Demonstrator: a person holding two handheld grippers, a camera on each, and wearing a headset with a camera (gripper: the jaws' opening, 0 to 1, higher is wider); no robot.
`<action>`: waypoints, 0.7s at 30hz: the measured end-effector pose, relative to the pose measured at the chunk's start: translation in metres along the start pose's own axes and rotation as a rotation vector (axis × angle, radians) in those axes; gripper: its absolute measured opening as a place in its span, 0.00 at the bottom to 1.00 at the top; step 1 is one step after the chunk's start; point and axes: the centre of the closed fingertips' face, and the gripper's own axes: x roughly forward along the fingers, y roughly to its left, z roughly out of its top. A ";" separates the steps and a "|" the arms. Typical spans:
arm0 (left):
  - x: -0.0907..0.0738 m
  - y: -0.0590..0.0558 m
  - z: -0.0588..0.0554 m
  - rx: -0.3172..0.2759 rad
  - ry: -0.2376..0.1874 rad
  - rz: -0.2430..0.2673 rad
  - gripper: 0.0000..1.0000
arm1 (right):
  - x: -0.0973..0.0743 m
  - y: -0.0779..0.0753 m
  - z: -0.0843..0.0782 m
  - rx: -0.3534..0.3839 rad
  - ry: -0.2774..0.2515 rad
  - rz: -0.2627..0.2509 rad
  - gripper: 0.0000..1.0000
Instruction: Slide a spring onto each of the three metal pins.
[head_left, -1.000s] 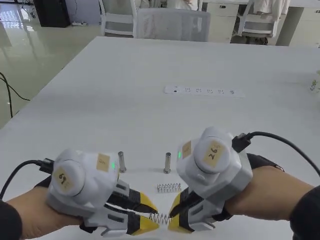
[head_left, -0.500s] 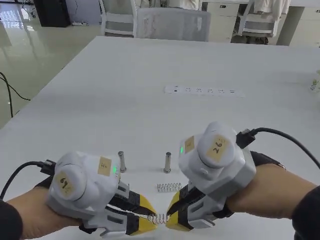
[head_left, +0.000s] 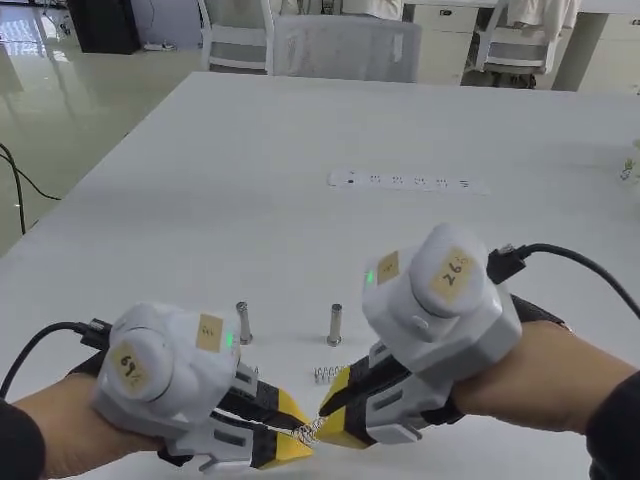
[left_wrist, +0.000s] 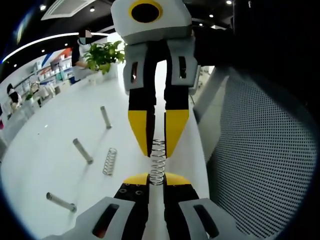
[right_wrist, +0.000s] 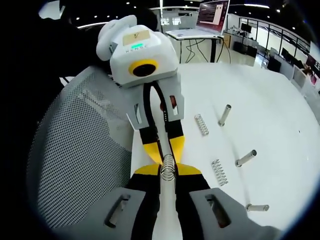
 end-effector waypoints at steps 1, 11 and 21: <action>0.000 0.000 0.000 0.000 0.000 0.001 0.02 | 0.000 0.000 0.001 -0.002 -0.007 -0.002 0.07; -0.001 0.001 -0.001 -0.005 -0.001 0.000 0.01 | 0.001 -0.001 0.004 0.017 -0.040 0.007 0.08; -0.001 0.002 0.001 -0.014 -0.008 0.000 0.01 | 0.005 0.000 -0.002 0.044 -0.037 0.015 0.17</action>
